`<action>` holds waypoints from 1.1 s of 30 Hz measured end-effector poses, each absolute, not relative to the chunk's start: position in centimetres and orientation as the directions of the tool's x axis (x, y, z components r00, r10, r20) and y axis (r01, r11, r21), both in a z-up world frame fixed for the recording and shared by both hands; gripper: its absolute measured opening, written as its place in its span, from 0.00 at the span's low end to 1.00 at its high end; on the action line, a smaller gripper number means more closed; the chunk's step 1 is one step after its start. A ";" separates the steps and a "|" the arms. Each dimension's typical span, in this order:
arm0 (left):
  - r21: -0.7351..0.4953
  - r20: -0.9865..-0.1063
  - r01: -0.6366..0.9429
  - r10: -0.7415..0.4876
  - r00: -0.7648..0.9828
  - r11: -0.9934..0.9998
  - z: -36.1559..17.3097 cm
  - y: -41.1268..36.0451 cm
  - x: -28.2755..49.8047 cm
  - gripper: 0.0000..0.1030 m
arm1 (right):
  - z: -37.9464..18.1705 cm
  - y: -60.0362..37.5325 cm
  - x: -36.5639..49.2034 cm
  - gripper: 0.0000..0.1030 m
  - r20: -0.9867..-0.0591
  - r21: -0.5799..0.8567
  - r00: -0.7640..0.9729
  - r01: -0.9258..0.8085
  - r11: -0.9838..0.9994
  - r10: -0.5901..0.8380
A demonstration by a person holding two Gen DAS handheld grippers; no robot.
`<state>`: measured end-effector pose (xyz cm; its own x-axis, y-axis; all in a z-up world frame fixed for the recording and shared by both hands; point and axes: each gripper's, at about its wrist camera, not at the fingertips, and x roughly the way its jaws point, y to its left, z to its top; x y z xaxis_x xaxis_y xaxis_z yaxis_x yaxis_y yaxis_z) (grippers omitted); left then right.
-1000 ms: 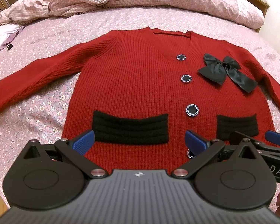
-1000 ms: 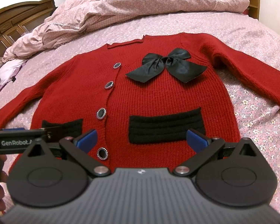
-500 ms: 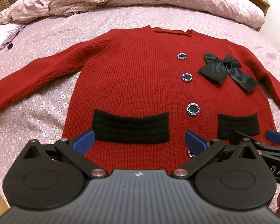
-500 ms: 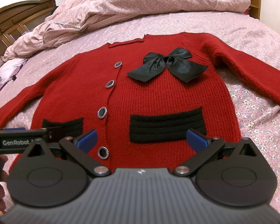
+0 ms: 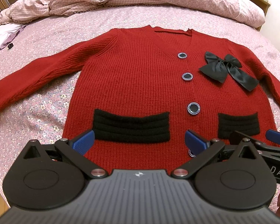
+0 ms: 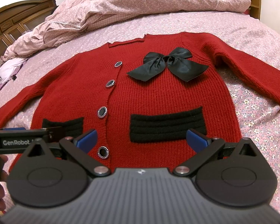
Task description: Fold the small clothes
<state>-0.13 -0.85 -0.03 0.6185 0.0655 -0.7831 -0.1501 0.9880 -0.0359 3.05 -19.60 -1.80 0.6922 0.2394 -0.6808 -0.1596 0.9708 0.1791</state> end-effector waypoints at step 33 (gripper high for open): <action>-0.037 -0.782 -0.160 0.071 0.620 0.986 -0.1 -0.3 -0.3 1.00 | -2.3 -19.5 3.1 1.00 -0.691 0.190 0.679 -0.161 0.969 0.248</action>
